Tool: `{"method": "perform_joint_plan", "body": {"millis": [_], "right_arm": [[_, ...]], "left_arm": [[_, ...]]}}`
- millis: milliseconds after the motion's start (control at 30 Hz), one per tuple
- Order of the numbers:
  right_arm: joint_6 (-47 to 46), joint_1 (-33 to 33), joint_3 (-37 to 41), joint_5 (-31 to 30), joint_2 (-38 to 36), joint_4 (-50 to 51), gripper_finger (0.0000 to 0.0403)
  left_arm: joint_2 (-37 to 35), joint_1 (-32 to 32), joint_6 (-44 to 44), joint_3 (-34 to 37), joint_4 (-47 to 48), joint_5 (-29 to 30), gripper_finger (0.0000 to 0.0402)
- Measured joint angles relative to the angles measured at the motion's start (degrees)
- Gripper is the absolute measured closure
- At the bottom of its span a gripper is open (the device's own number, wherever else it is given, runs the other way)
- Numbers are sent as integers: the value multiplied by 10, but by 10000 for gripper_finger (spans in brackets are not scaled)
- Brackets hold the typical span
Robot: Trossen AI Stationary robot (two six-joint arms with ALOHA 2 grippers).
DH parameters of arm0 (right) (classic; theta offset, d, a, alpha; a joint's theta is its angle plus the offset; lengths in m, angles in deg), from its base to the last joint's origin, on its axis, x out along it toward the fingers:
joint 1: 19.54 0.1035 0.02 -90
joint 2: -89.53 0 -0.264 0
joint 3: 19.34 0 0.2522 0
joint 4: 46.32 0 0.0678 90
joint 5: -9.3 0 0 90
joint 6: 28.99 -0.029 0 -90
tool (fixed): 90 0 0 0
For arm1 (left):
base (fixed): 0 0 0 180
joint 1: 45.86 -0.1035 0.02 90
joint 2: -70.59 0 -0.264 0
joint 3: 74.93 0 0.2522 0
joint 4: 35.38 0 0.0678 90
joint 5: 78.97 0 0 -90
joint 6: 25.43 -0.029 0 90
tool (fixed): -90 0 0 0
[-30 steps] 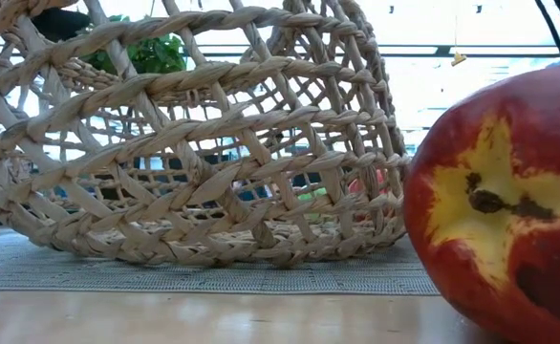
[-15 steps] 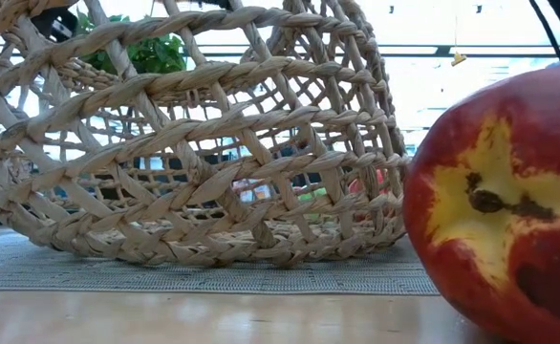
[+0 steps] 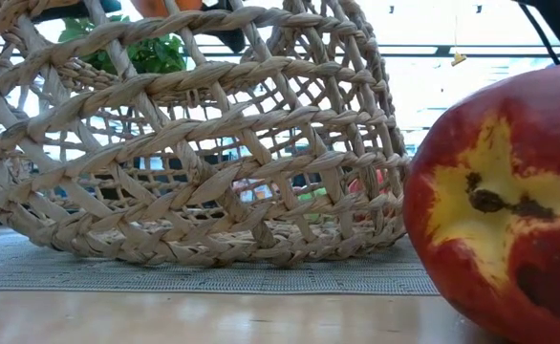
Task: Build produce basket
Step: Put the orange into the brown basket
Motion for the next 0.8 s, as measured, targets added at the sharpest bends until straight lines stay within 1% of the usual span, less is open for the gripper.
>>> {"method": "perform_joint_plan", "body": {"millis": [133,267,433,600,667,800], "right_arm": [[-19,-6,0,8,0,1,66],[-23,-6,0,15,0,1,66],[-23,-6,0,17,0,0,66],[-27,-4,0,19,0,3,66],[-27,-4,0,19,0,9,66],[-27,-4,0,19,0,13,66]], "left_arm": [[35,0,-58,-14,-36,9,62],[60,-6,-75,-21,-53,12,60],[83,-31,-77,-22,-98,10,60],[102,-61,-76,-23,-136,-49,60],[111,-69,-76,-29,-129,-60,60],[142,-71,-77,-65,-112,-74,60]]}}
